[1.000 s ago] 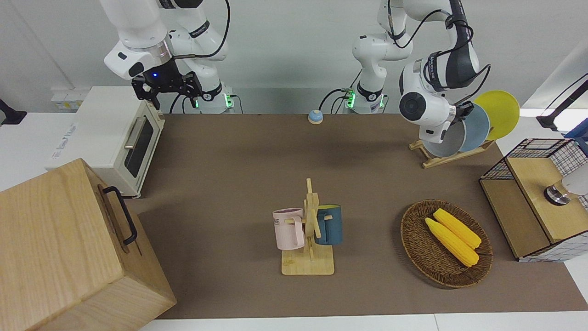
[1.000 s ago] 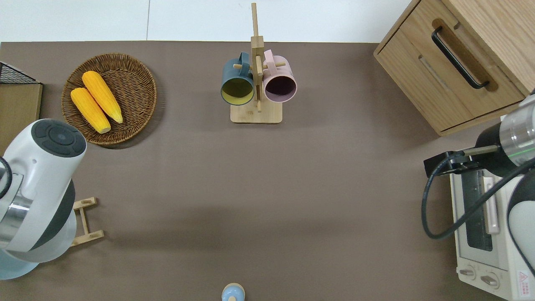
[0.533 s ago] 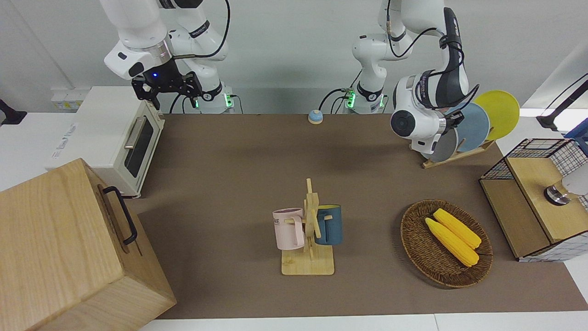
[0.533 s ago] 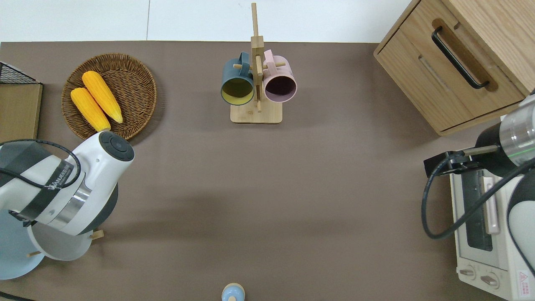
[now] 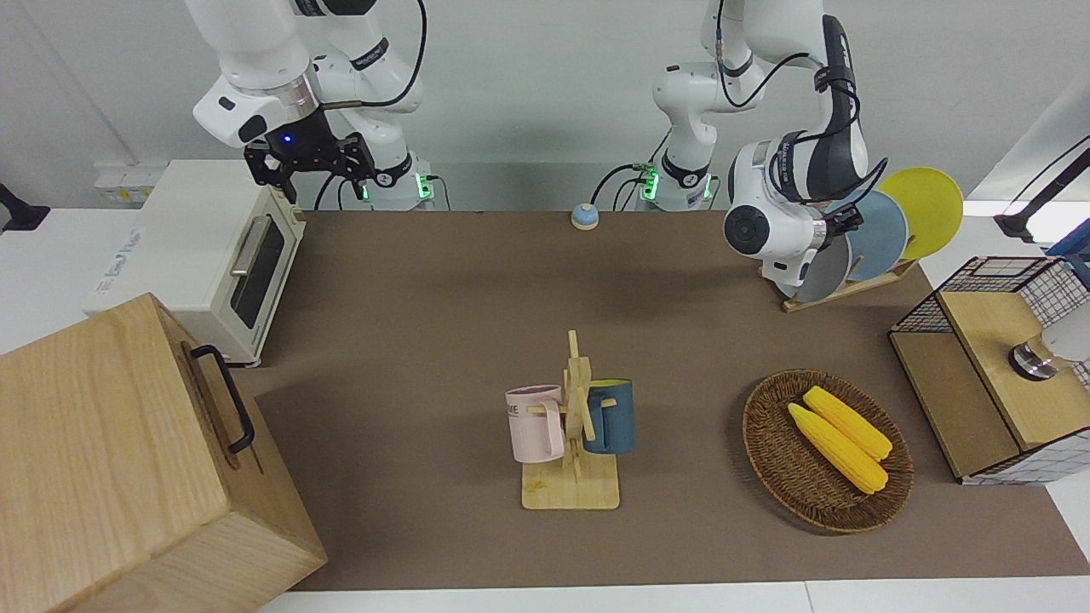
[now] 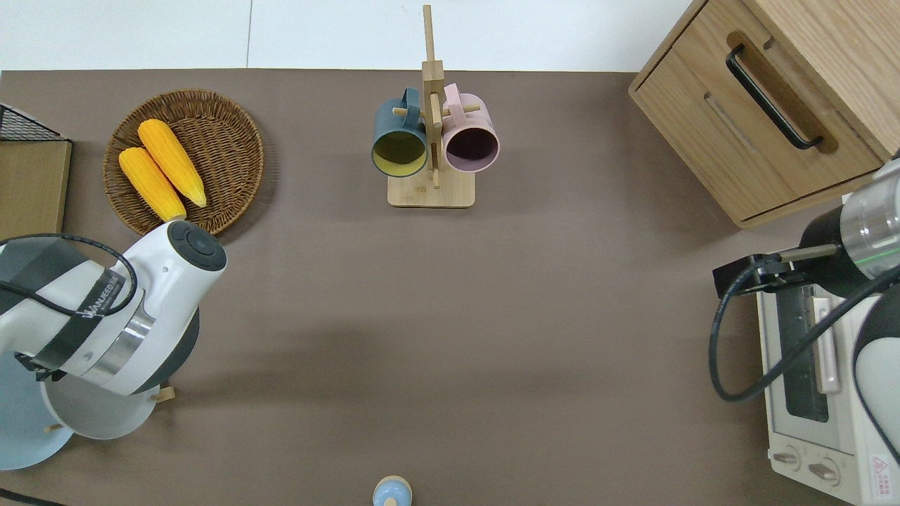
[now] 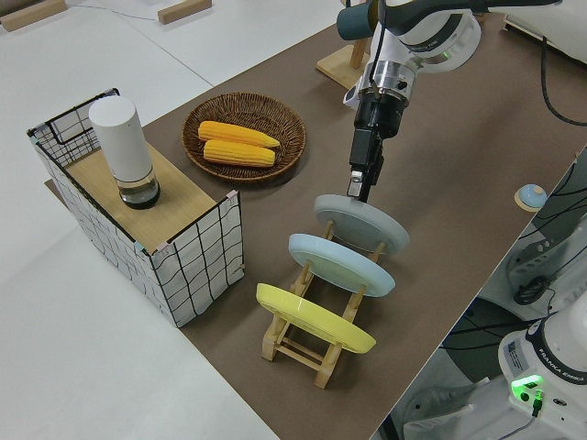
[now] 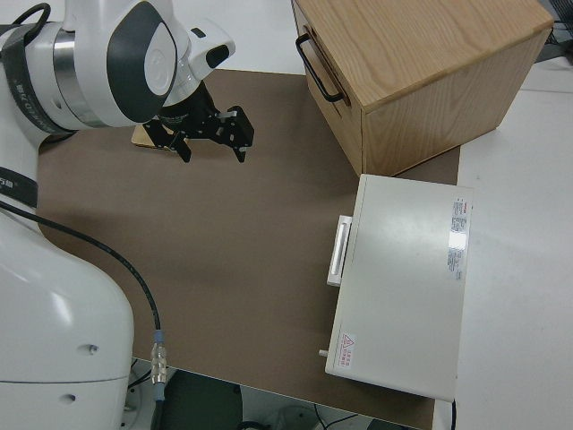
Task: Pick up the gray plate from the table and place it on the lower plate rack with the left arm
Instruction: 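Lower the gray plate upright into the lower slot of the rack, then open the left gripper and pull it away from the plate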
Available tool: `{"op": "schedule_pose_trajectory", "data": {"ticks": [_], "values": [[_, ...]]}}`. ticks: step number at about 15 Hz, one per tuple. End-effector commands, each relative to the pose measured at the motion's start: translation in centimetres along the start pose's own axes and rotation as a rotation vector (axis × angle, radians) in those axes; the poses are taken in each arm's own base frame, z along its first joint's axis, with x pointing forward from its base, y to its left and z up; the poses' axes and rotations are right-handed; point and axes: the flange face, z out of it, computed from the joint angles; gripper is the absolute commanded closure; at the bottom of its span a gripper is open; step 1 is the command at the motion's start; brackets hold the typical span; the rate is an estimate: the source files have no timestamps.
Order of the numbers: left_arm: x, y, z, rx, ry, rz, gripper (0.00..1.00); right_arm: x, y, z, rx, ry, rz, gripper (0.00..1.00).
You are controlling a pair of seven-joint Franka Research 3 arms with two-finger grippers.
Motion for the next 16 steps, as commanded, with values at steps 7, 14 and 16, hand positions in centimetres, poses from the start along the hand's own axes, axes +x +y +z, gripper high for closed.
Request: {"op": "schedule_pose_trajectory", "data": {"ticks": [7,14,16], "values": [[-0.2,-4.4,-5.2,-0.243,0.018,0.096,0.32,-0.3,0.2,-0.4,-0.007,0.0,0.016,0.017],[-0.5,-9.6,-10.2,-0.675,0.06,0.152,0.0,-0.2,0.3,-0.3,-0.006,-0.003,0.017,0.017],[-0.7,-10.9,-11.6,-0.811,0.068,0.145,0.0,-0.2,0.3,-0.3,-0.006,-0.001,0.017,0.017]]}}
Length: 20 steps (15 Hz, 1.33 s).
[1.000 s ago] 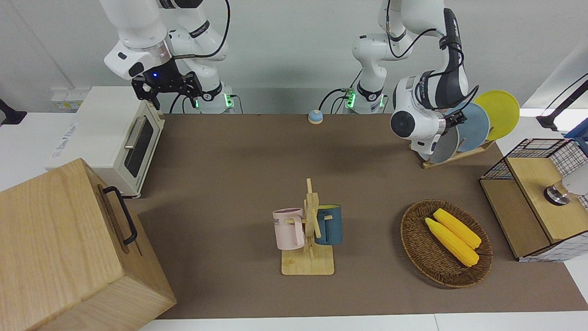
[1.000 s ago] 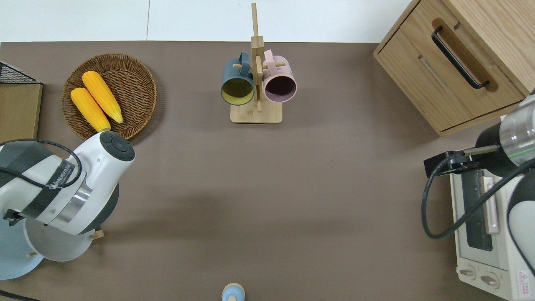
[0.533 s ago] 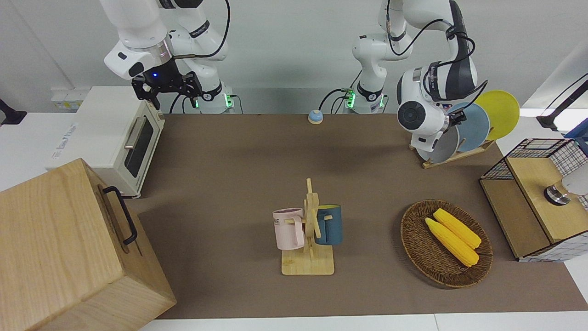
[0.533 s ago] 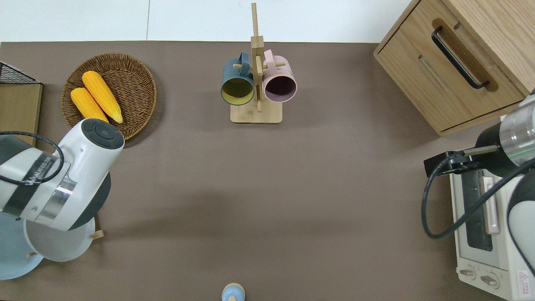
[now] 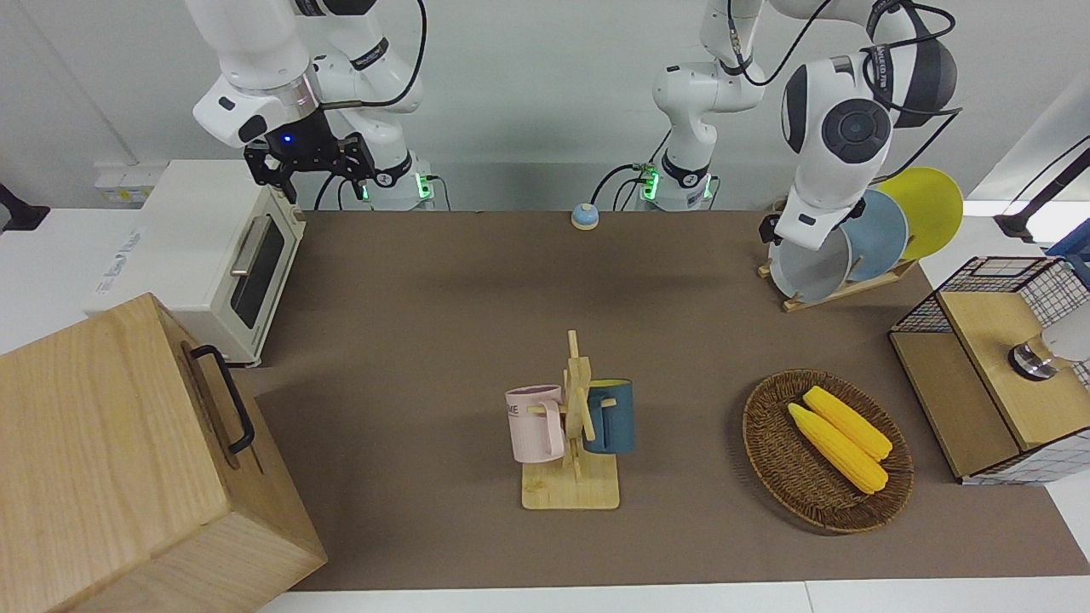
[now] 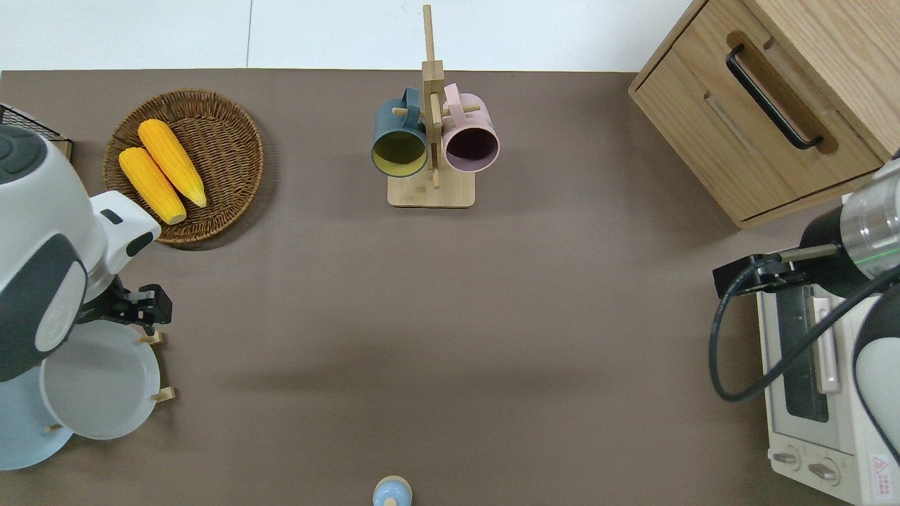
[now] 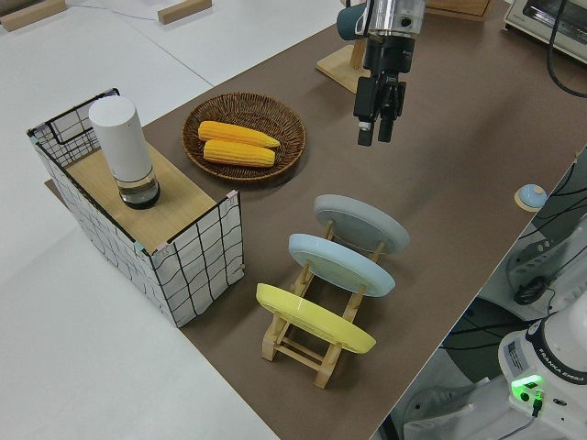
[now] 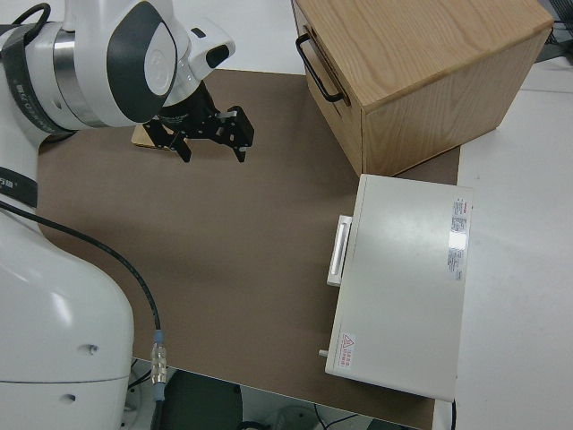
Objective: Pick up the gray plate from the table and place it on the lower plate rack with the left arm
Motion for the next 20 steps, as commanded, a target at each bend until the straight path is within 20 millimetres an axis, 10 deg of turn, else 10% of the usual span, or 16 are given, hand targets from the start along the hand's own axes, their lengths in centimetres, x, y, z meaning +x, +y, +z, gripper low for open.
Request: {"op": "schedule_pose_trajectory", "data": {"ticks": [1,20], "values": [[-0.4,-0.4,-3.5,-0.226,0.024,0.024,0.0,-0.2,0.2,-0.3,-0.007,-0.003,0.015,0.017],[0.0,-2.0,-9.9,-0.345,0.274,0.251,0.0,-0.3,0.3,-0.4,-0.007,0.0,0.017,0.017]]}}
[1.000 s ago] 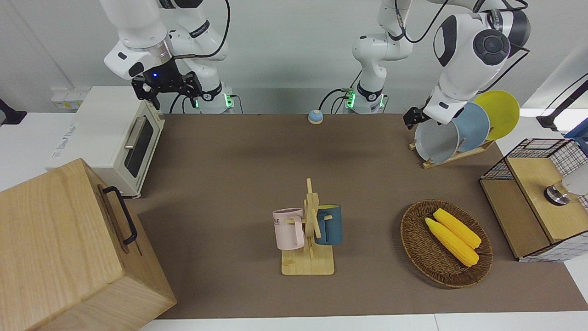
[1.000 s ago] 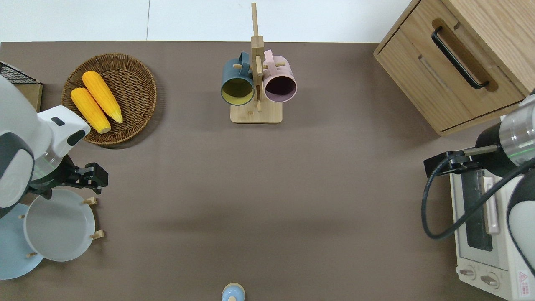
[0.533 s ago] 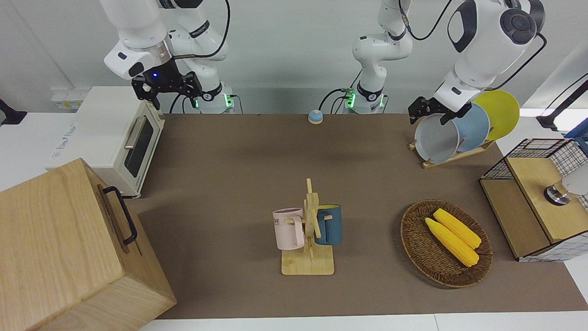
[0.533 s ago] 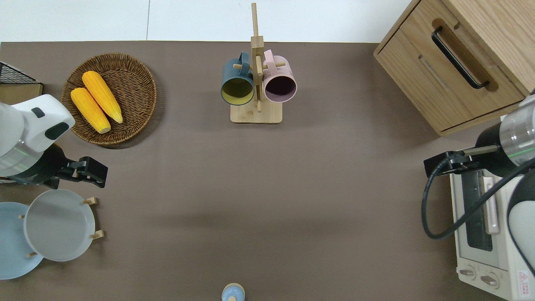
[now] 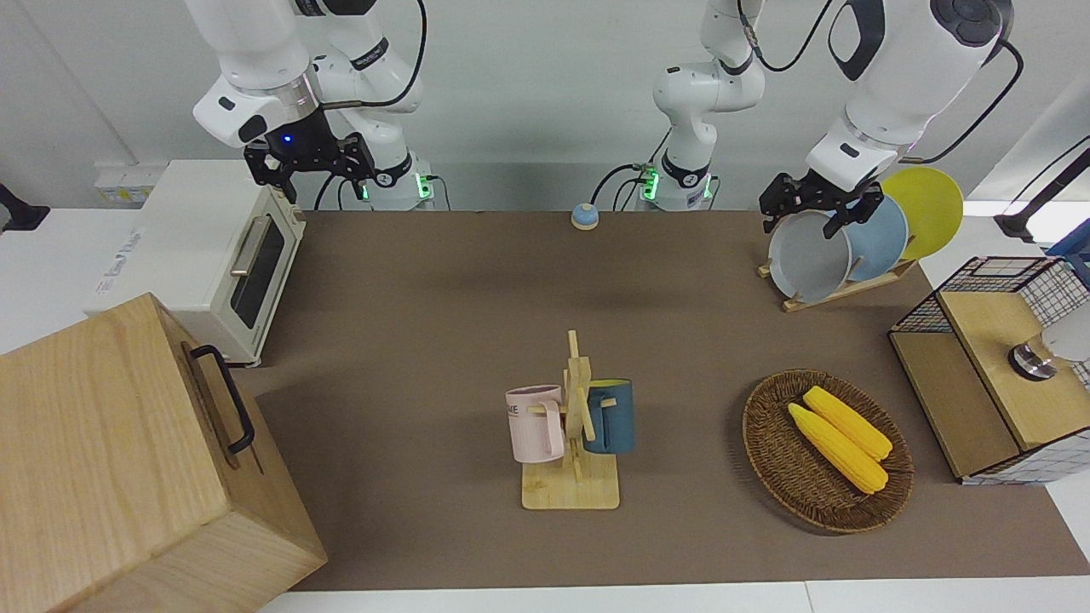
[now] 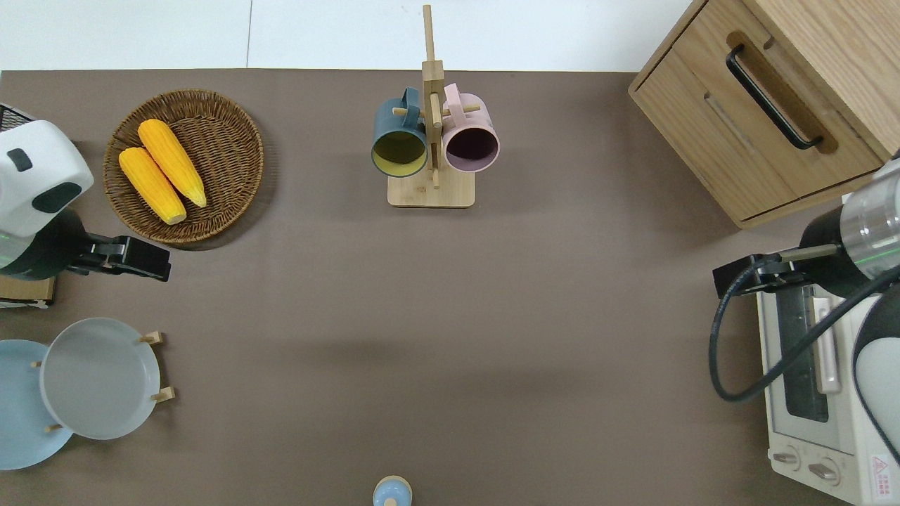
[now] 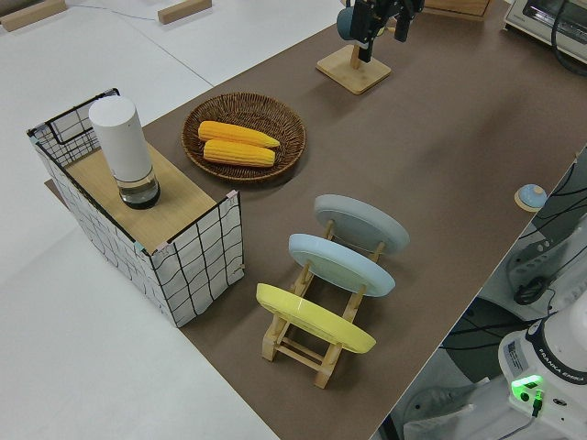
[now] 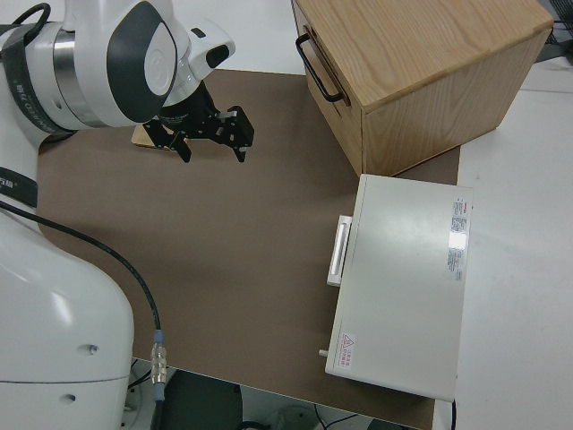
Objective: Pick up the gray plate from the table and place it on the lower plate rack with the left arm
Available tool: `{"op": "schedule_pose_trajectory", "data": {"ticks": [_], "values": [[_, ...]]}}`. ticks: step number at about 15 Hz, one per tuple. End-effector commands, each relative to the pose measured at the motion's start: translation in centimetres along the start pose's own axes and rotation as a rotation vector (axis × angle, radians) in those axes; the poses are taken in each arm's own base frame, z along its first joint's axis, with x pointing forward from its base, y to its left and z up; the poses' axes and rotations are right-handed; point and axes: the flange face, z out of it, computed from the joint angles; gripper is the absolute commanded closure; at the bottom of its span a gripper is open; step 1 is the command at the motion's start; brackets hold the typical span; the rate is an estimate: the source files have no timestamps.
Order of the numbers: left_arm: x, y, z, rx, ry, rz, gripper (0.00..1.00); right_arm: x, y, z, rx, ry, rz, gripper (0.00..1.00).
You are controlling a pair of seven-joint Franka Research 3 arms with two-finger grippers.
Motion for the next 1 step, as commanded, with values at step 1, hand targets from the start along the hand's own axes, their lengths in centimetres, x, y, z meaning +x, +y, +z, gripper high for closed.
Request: {"op": "schedule_pose_trajectory", "data": {"ticks": [1], "values": [[0.48,-0.06,-0.39,-0.004,0.014,0.011,0.0,-0.22,0.28,-0.33,-0.006,-0.001,0.017,0.017]]}}
